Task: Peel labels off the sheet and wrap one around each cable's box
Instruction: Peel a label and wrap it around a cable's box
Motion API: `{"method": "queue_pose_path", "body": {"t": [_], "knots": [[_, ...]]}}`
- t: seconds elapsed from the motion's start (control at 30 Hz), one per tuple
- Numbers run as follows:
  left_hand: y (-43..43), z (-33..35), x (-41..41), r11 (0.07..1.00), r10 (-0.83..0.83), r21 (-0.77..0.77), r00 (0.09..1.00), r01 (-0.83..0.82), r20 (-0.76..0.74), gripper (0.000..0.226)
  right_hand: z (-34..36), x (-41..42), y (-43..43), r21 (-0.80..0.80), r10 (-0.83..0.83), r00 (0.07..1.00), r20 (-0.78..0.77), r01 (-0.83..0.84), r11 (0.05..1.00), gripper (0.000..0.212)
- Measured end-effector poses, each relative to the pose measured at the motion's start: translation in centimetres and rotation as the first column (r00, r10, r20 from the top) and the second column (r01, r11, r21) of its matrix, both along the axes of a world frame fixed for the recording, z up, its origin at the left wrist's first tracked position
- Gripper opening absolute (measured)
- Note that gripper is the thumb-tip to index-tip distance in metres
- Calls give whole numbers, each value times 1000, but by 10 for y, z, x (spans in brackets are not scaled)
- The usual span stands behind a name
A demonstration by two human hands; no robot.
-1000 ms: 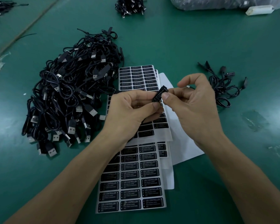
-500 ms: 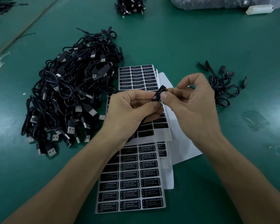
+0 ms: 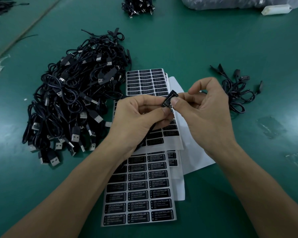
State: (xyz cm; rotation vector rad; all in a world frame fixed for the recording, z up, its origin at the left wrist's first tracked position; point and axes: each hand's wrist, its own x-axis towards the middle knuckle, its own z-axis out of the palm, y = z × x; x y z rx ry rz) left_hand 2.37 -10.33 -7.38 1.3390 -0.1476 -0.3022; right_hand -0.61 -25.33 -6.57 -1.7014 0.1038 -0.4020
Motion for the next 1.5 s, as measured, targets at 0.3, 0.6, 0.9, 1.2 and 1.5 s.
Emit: {"method": "queue_pose_path", "body": {"t": [0.3, 0.6, 0.9, 1.2, 1.5], "knots": [[-1, 4, -3, 1000, -7, 5, 1000, 7, 8, 22, 0, 0, 0, -2, -6, 1000, 2, 6, 1000, 35], [1, 3, -2, 1000, -2, -13, 1000, 2, 8, 10, -1, 0, 3, -40, -10, 1000, 15, 11, 999, 32], [-1, 4, -2, 999, 4, 32, 1000, -4, 16, 17, 1, -3, 5, -168, -73, 995, 71, 84, 982, 38], [-1, 2, -1, 999, 6, 43, 999, -8, 37, 21, 0, -5, 9, -240, -132, 981, 145, 164, 957, 39], [-2, 0, 0, 1000, 19, 19, 999, -20, 36, 11, -2, -2, 3, -231, -166, 979, 119, 190, 954, 37]]}}
